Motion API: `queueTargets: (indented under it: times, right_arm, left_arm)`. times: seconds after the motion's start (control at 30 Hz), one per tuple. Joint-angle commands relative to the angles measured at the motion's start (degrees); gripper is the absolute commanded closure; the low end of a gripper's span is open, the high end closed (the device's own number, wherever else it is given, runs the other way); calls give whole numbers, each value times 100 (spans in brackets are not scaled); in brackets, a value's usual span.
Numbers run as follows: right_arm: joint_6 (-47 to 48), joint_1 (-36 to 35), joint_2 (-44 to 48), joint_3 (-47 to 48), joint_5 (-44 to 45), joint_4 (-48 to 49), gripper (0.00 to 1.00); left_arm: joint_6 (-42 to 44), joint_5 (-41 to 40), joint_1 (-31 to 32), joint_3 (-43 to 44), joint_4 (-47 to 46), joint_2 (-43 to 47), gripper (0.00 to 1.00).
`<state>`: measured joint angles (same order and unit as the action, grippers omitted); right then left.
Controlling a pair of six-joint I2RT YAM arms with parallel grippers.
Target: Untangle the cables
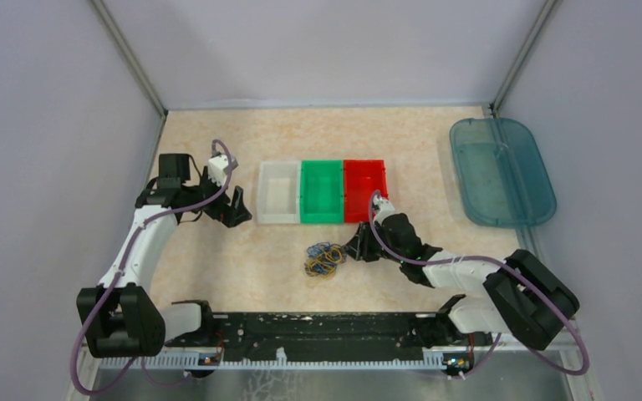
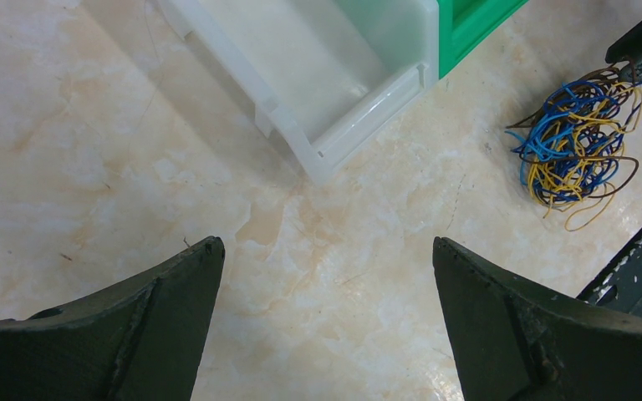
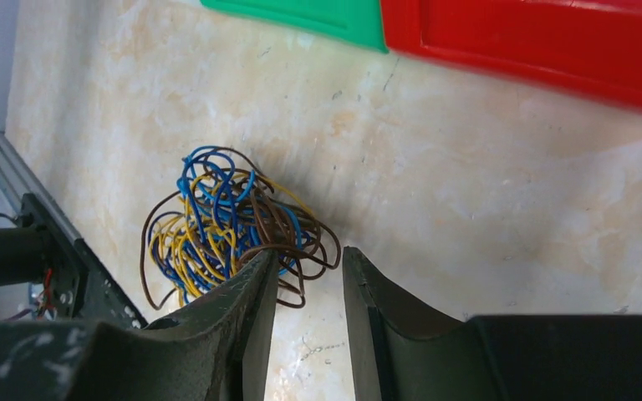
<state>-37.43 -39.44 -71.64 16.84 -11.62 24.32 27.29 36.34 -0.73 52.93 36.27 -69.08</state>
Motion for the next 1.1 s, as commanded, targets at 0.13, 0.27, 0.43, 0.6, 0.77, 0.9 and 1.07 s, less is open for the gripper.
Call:
queueTargets:
  times: [0.13,0.27,0.43,0.6,0.77,0.9,1.07]
  right_arm:
    - [436,-453,-91,390,1090,248,82]
    - [423,-709,282,393,1252,270,100]
    - [565,-1016,1114,687,1447,-307,100]
    - [714,-1236,1555,1268,1379,-853,100]
    - [990,-1402,1429,1965,1384,-1719,100]
    - [1107,-1393,1323,1678,1853,-2189,69]
    - [765,-1395,1114,1086,2134,-2019,42]
  left_arm:
    - [109,198,-7,121,122,114,0]
    - [138,174,-13,129,176,143,0]
    - [168,218,-7,194,246,183,0]
    - [191,520,20,330,409,233,0]
    - [360,810,175,569,755,390,0]
    - [443,841,209,644,794,540,0]
    - [448,902,222,529,956,576,0]
